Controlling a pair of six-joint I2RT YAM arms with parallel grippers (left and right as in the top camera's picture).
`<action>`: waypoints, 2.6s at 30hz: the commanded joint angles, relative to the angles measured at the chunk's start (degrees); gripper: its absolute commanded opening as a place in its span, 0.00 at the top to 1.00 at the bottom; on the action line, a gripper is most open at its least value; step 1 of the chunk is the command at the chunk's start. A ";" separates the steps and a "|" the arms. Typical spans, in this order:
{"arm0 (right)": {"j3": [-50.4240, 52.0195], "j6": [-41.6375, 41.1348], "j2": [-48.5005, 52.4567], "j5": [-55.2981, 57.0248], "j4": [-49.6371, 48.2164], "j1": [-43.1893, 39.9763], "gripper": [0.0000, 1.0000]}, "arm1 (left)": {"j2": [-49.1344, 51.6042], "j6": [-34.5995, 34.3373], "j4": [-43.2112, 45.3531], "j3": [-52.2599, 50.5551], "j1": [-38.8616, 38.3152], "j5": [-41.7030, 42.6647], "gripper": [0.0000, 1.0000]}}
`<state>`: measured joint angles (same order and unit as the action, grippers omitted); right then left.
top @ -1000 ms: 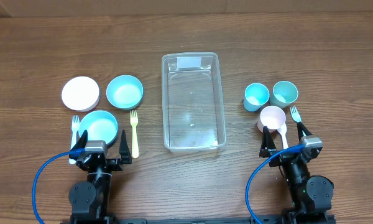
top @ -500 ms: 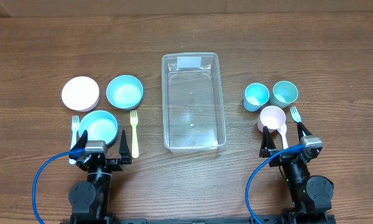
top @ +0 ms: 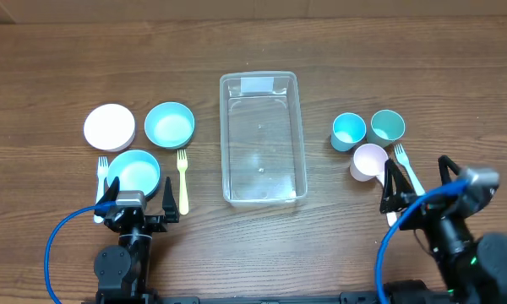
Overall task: Pack container
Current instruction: 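Reach the right gripper down and grasp the pink cup rim, then carry the pink cup with the right gripper into the container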
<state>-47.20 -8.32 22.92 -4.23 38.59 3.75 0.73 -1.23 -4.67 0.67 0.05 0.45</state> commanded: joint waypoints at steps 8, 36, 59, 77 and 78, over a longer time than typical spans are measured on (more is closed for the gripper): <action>-17.09 -0.68 21.66 -0.96 24.98 -0.09 0.00 | -0.42 1.07 0.20 -0.31 0.35 0.63 0.00; -8.83 -12.26 64.87 10.58 9.64 -3.45 0.58 | -0.42 1.07 0.20 -0.31 0.35 0.63 0.00; -19.23 -7.74 38.93 4.55 24.04 9.64 0.96 | -0.42 1.07 0.20 -0.31 0.35 0.63 0.00; -39.93 -5.38 69.53 9.73 25.18 32.57 0.96 | -0.42 1.07 0.20 -0.31 0.35 0.63 0.00; -39.93 -5.38 69.85 9.70 24.76 32.57 0.96 | -0.42 1.07 0.20 -0.31 0.35 0.63 0.00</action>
<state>-85.03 -13.89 92.16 3.57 64.10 36.23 0.75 -1.23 -4.64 0.67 0.05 0.47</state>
